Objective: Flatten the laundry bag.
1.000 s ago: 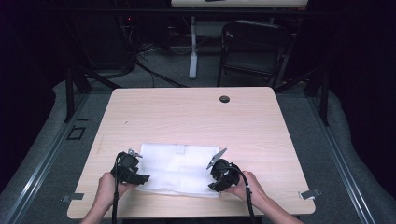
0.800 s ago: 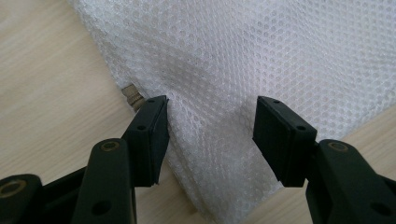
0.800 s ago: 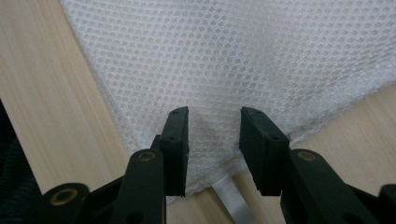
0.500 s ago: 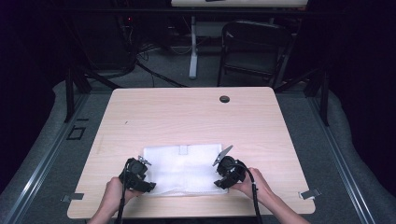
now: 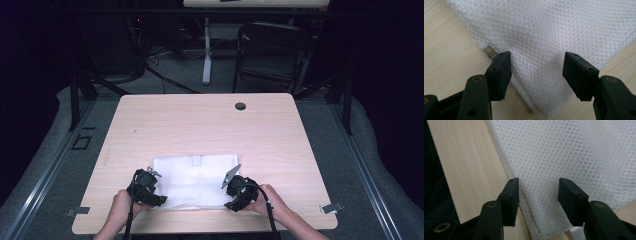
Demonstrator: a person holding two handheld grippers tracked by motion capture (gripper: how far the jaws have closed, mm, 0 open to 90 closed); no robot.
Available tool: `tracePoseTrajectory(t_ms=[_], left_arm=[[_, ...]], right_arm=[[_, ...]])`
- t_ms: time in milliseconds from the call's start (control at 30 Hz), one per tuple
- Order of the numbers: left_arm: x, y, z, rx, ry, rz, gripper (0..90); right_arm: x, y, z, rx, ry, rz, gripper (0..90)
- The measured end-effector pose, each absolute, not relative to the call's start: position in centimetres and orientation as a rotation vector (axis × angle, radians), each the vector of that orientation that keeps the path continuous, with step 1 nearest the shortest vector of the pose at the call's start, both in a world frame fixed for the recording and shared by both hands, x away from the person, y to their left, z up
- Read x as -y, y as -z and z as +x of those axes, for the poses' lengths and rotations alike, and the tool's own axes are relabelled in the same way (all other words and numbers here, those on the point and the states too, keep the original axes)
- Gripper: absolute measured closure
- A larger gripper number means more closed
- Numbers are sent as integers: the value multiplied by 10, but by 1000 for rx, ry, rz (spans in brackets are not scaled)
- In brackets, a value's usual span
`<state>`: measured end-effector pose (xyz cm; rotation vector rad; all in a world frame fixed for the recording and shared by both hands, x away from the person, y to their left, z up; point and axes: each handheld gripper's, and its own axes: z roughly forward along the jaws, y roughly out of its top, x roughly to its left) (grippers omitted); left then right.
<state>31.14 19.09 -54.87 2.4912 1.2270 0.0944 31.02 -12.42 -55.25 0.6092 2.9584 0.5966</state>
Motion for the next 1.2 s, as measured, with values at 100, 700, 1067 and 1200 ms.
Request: tracePoseTrajectory(t_ms=[100, 700, 1067, 1200], left_arm=[[-191, 549, 311, -1224, -98, 2492, 395], [-190, 550, 309, -1215, -84, 2503, 397], [-189, 548, 304, -1193, -56, 2505, 382], [-191, 544, 304, -1191, -59, 2496, 336]], right_arm=[[123, 553, 311, -2950, -601, 622, 588], [125, 552, 312, -2965, -586, 656, 859], [129, 547, 309, -2997, -591, 659, 867], [130, 543, 309, -2986, -590, 649, 868]])
